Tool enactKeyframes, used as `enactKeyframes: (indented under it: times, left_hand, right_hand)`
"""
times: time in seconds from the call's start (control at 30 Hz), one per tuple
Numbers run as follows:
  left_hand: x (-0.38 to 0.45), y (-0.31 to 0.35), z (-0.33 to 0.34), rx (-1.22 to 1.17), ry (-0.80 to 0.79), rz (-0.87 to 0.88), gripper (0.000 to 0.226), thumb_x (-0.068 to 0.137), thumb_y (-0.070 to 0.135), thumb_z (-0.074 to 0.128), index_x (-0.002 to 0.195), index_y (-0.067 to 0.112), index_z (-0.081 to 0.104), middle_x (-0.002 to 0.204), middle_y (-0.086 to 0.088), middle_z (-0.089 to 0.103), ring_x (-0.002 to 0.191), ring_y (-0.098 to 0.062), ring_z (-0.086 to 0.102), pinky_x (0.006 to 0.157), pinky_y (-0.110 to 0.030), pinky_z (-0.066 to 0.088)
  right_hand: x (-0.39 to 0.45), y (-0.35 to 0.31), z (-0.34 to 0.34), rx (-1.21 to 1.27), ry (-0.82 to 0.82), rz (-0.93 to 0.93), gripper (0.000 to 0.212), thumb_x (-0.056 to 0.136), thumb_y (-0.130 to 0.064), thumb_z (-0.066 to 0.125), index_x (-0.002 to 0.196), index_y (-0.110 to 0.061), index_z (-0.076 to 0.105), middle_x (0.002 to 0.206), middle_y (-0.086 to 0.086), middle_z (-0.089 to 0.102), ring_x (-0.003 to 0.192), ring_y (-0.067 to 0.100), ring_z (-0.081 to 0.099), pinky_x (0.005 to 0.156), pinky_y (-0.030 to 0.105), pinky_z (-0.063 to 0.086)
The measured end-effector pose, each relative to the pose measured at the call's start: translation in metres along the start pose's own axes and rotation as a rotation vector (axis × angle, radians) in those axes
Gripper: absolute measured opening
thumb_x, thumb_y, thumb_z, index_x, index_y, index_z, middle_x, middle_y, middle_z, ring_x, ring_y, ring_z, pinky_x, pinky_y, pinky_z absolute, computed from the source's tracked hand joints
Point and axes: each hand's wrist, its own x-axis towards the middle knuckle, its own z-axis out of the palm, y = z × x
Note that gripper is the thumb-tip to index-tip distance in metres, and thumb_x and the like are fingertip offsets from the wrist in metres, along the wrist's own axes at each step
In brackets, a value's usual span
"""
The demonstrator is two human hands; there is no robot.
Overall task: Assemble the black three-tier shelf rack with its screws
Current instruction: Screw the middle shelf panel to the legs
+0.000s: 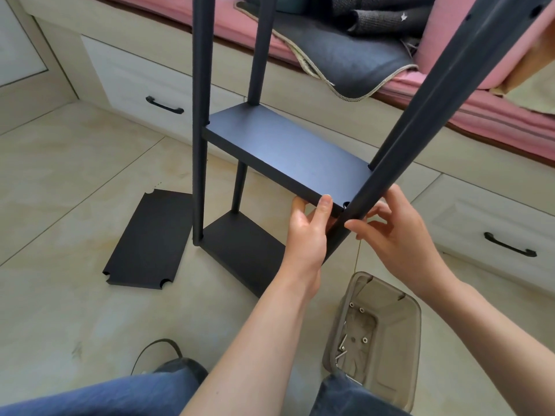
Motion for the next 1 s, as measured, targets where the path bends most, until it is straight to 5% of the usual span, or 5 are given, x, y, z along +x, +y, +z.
enactKeyframes:
  times: [0.23,0.47,0.63,0.83,1.0]
  left_hand:
    - [0.0030,-0.0013,-0.0006,-0.020,0.020,0.028,0.040,0.088,0.054,0.059,0.121,0.030,0.055,0.118,-0.005,0.070,0.115,-0.025,0.067,0.107,-0.051,0.050]
    - [0.0047,-0.0025,-0.0018,-0.020,0.007,0.025,0.033,0.094,0.051,0.058,0.121,0.033,0.056,0.115,0.000,0.071,0.114,-0.023,0.068,0.107,-0.049,0.050]
    - [0.0051,-0.0003,0.0015,-0.017,0.018,0.016,0.055,0.087,0.059,0.059,0.132,0.029,0.049,0.128,-0.009,0.067,0.121,-0.032,0.063,0.109,-0.053,0.047]
    - [0.0040,-0.0017,-0.0020,0.000,0.011,-0.002,0.043,0.092,0.055,0.057,0.124,0.026,0.052,0.120,-0.009,0.070,0.116,-0.027,0.066,0.108,-0.051,0.048]
    - [0.0031,0.0001,-0.0033,0.005,0.031,-0.007,0.026,0.095,0.047,0.060,0.113,0.028,0.060,0.104,0.002,0.073,0.103,-0.015,0.072,0.094,-0.035,0.056]
  right_hand:
    - [0.0059,0.0028,-0.0003,-0.029,-0.006,0.012,0.040,0.079,-0.041,0.066,0.114,-0.033,0.048,0.098,-0.002,0.062,0.085,0.022,0.062,0.071,0.044,0.058]
    - [0.0075,0.0036,0.0025,-0.060,-0.012,0.010,0.034,0.080,-0.044,0.063,0.109,-0.032,0.050,0.098,0.004,0.055,0.085,0.021,0.062,0.065,0.045,0.057]
    - [0.0093,0.0031,0.0007,-0.108,-0.017,-0.007,0.039,0.077,-0.052,0.061,0.104,-0.025,0.052,0.099,0.001,0.051,0.085,0.018,0.061,0.063,0.040,0.057]
    - [0.0086,0.0045,-0.0008,-0.151,-0.005,-0.072,0.032,0.078,-0.052,0.060,0.099,-0.029,0.052,0.097,-0.005,0.051,0.083,0.014,0.055,0.065,0.018,0.052]
    - [0.0075,0.0046,-0.0008,-0.163,-0.023,-0.109,0.038,0.080,-0.050,0.062,0.104,-0.023,0.055,0.101,-0.009,0.051,0.084,0.012,0.057,0.069,0.018,0.053]
